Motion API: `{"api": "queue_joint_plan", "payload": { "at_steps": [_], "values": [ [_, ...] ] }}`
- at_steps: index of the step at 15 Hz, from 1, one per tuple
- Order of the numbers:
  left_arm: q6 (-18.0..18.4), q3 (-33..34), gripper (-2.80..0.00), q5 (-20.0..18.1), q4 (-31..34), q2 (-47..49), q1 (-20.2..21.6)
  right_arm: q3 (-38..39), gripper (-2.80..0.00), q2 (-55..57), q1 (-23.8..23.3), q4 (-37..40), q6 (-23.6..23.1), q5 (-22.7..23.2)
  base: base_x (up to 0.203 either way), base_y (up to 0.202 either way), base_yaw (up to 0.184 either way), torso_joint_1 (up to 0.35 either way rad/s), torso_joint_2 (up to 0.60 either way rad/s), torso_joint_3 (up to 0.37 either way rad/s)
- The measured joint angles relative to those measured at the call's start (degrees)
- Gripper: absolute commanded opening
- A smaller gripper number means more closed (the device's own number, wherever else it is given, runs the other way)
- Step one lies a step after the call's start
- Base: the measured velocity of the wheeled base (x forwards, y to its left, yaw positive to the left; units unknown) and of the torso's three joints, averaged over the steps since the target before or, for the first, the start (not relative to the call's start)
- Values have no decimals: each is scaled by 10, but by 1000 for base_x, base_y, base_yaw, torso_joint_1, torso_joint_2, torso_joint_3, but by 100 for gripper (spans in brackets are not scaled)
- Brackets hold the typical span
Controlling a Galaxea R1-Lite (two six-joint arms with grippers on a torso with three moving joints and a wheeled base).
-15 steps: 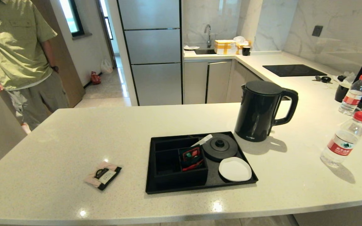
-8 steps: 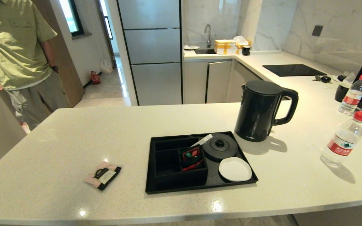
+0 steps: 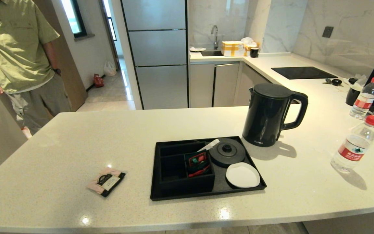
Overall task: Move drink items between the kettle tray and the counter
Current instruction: Return the bottled water to its original position
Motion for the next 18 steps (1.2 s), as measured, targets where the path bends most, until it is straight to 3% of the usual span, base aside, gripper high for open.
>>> {"api": "queue_joint_plan", "payload": {
  "at_steps": [2,3,7,18],
  "values": [
    [102,0,-280,-2,26,0,0,0,-280,0,0,0,0,0,0,0,0,0,0,0],
    [129,0,-280,-3,20,0,0,0,-280,0,0,0,0,0,0,0,0,0,0,0],
    [107,2,-280,4,17,0,0,0,-280,0,0,0,0,0,0,0,0,0,0,0],
    [104,1,-280,4,18,1,1,0,-280,0,0,0,0,0,0,0,0,0,0,0]
  ]
}}
